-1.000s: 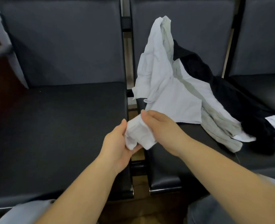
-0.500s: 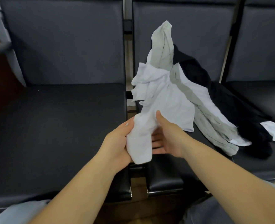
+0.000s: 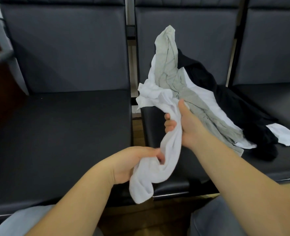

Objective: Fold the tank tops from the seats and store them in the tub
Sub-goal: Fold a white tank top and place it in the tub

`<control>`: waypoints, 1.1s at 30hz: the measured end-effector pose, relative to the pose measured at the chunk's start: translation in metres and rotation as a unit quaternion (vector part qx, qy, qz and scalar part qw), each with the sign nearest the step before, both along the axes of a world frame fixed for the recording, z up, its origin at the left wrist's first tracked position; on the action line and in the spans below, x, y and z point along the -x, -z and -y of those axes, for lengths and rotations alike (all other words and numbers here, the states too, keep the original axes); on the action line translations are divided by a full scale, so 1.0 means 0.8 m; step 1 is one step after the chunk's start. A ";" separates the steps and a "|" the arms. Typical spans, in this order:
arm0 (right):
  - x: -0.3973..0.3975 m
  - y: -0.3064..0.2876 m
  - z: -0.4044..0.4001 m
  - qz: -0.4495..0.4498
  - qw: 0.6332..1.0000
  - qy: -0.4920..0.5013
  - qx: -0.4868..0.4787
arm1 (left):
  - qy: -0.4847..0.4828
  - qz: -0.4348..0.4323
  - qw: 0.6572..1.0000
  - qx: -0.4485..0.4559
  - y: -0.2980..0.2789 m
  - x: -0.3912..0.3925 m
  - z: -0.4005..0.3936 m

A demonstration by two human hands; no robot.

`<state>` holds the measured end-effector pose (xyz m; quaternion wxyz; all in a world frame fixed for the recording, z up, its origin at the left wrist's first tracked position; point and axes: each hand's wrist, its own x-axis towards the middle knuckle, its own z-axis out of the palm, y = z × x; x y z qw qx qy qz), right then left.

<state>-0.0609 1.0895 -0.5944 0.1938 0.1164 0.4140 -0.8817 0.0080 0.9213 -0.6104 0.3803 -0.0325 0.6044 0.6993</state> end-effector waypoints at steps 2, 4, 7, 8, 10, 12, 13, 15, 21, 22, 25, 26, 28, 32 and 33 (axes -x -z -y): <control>-0.011 -0.006 0.012 -0.044 0.994 -0.048 -0.089 | -0.090 0.018 0.996 -0.008 0.005 0.006 -0.003; -0.027 -0.011 0.024 -0.082 0.979 -0.103 -0.153 | -0.150 0.035 0.988 -0.009 0.011 0.013 0.001; -0.058 -0.014 0.044 -0.116 0.945 -0.204 -0.229 | -0.192 0.058 0.976 -0.089 0.012 0.015 0.009; -0.066 -0.013 0.050 -0.120 0.926 -0.242 -0.262 | -0.198 0.061 0.971 -0.115 0.010 0.015 0.011; -0.078 -0.007 0.059 -0.124 0.885 -0.318 -0.316 | -0.205 0.068 0.966 -0.140 0.002 0.013 0.013; -0.082 -0.002 0.063 -0.131 0.865 -0.364 -0.320 | -0.231 0.049 0.960 -0.153 -0.005 0.013 0.017; -0.082 -0.001 0.063 -0.128 0.868 -0.369 -0.309 | -0.253 0.034 0.953 -0.162 -0.007 0.014 0.019; -0.074 0.003 0.059 -0.090 0.892 -0.355 -0.266 | -0.282 0.014 0.941 -0.185 -0.011 0.015 0.025; -0.041 0.018 0.039 0.008 0.929 -0.350 -0.117 | -0.244 0.008 0.955 -0.168 -0.019 0.013 0.032; -0.041 0.017 0.038 0.019 0.940 -0.335 -0.064 | -0.227 0.009 0.961 -0.159 -0.018 0.010 0.029; -0.037 0.015 0.037 0.037 0.964 -0.250 0.080 | -0.149 0.002 0.980 -0.128 -0.017 -0.001 0.013; -0.037 0.013 0.036 0.042 0.970 -0.217 0.100 | -0.123 0.006 0.986 -0.113 -0.019 -0.006 0.008; -0.033 0.010 0.031 0.059 0.978 -0.164 0.116 | -0.073 0.014 0.995 -0.070 -0.017 -0.010 0.002; -0.032 0.000 0.021 0.018 0.992 -0.087 0.084 | -0.023 0.022 0.999 -0.029 -0.014 -0.009 0.009; -0.032 -0.004 0.020 0.006 0.993 -0.078 0.085 | -0.033 0.007 0.999 -0.018 -0.013 -0.006 0.012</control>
